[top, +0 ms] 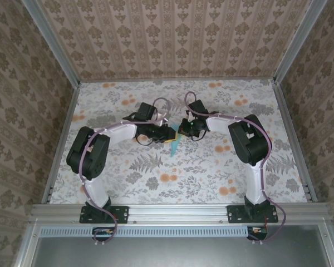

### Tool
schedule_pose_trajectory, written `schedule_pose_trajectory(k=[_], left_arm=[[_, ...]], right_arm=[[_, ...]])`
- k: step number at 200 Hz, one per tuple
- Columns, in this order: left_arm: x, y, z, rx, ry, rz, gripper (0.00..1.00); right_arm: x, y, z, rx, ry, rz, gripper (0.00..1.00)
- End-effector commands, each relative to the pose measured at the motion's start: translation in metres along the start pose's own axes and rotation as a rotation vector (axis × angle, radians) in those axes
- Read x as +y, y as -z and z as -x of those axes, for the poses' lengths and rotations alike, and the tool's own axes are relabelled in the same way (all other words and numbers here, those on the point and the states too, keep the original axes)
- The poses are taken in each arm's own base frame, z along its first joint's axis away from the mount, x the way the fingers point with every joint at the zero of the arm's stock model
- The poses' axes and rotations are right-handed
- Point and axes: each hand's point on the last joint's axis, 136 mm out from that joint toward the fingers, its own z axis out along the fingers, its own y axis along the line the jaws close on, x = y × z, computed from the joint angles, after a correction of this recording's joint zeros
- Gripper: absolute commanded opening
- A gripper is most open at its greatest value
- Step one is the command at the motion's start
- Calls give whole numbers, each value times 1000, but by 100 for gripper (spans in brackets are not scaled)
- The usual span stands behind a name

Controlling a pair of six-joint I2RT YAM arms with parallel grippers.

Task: Fold a paper plane with a square sheet of paper (fold left side to right side)
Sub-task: Fold the wing for the fifth time at the center of the table.

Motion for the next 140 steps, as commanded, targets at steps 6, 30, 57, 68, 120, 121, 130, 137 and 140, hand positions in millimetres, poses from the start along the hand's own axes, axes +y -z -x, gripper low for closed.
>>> schedule_pose_trajectory(k=[6,30,57,68,120,121,130,137,140], left_arm=[[5,-15,-10,45,37,-16,22],[14,-23,-13,63,49,1,22],[28,-29,-19,86,62,45,22],[33,-30,-21,91,65,62,23],[57,-31,-31,119,78,150,23],[57,-32,-32,120,78,151,23],[59,-32,-33,124,80,152,23],[60,-33,-33,125,84,154,23],[60,-33,-34,126,84,155,23]], right_arm=[[-41,-16,-30,101,-40,-127,6],[-41,-16,-30,103,-39,-126,6],[-41,-16,-30,103,-39,-126,6],[-41,-16,-31,107,-39,-128,6],[-42,-16,-31,109,-35,-132,6],[-42,-16,-31,109,-36,-132,6],[-41,-16,-31,110,-34,-132,6],[-41,-16,-30,108,-34,-131,6],[-42,-16,-31,109,-34,-132,6]])
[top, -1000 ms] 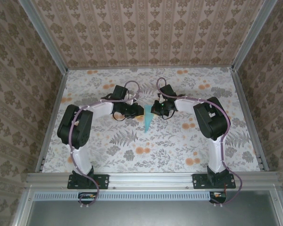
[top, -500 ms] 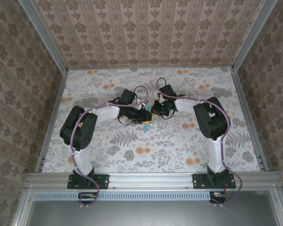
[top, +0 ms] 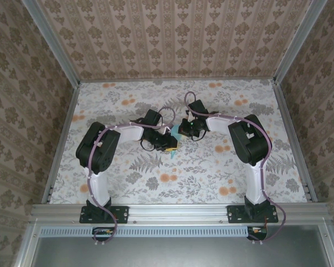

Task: Fold a paper plane with a square sheet of paper (fold left side to right side)
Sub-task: Fold the wing for the fifth time at the center of the table.

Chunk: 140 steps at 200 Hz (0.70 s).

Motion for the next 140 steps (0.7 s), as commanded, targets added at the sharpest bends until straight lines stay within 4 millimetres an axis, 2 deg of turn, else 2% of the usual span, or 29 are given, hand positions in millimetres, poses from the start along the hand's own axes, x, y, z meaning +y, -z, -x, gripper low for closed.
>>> schedule_pose_trajectory(k=[1,81,140], left_arm=[[14,-6,-10,36,6,43,23],[30,-10,-18,57,29,89,23],[48,-16,-33,81,55,170,19]], right_arm=[[-41,-16,-31,109,-50,-130,6],[-38,-15,-29,102,-40,-120,5],[5,2,-2,3,8,36,3]])
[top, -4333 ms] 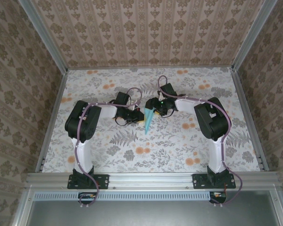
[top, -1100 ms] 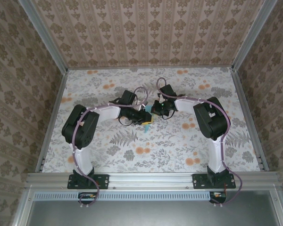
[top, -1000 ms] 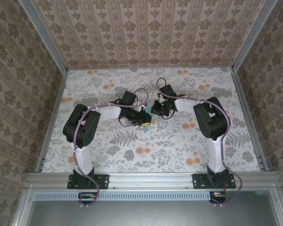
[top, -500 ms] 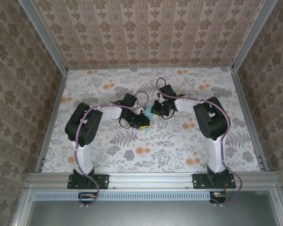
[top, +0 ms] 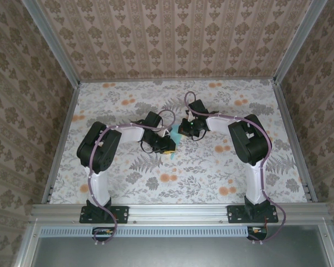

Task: Fold a paper plane with a square sheet of paper (fold left side to right side)
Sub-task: Fold the wing for the fifth time at the center of the table.

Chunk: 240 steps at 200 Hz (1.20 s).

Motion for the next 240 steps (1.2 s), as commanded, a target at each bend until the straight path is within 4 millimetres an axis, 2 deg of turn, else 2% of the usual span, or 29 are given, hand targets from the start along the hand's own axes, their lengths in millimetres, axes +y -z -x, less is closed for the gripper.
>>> schedule_pose_trajectory(k=[1,32,58,84,96,127,149,240], left_arm=[[28,-14,-25,73,46,91,20],[27,-19,-31,79,49,104,19],[30,-19,-29,67,49,131,18],[35,-18,-30,67,56,160,17],[37,-17,-30,68,58,171,16],[39,-16,-31,69,62,189,16],[39,-16,-31,70,61,192,15],[42,-14,-34,79,65,212,15]], right_arm=[[2,2,-2,-3,5,19,2],[14,18,7,-50,30,54,1],[14,29,7,-64,33,57,1],[19,46,5,-87,64,74,0],[23,49,-2,-67,72,96,0],[24,41,-28,-13,63,138,0],[25,29,-38,18,62,160,0],[3,4,-35,41,92,91,0]])
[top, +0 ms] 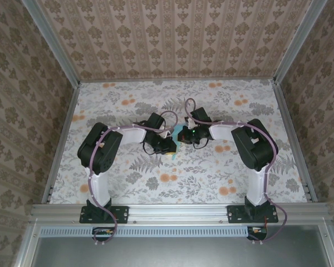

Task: Fold a paper plane with a square sheet of paper (fold left side to right side)
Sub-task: Fold the wing for the fifth time at the center of the table.

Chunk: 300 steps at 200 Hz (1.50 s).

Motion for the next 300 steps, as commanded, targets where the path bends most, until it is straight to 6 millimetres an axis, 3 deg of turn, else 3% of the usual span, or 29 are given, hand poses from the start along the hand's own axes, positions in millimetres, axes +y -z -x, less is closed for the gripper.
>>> schedule_pose_trajectory(k=[1,83,237,300], left_arm=[[40,-10,-31,88,84,159,15],[46,-11,-36,104,89,175,14],[49,-12,-39,110,90,182,14],[48,-11,-39,104,90,177,14]], right_arm=[[-4,-4,8,-4,28,-14,0],[-26,-8,23,-12,42,-58,0],[-51,2,91,-64,6,-51,0],[-64,1,109,-73,-19,-50,0]])
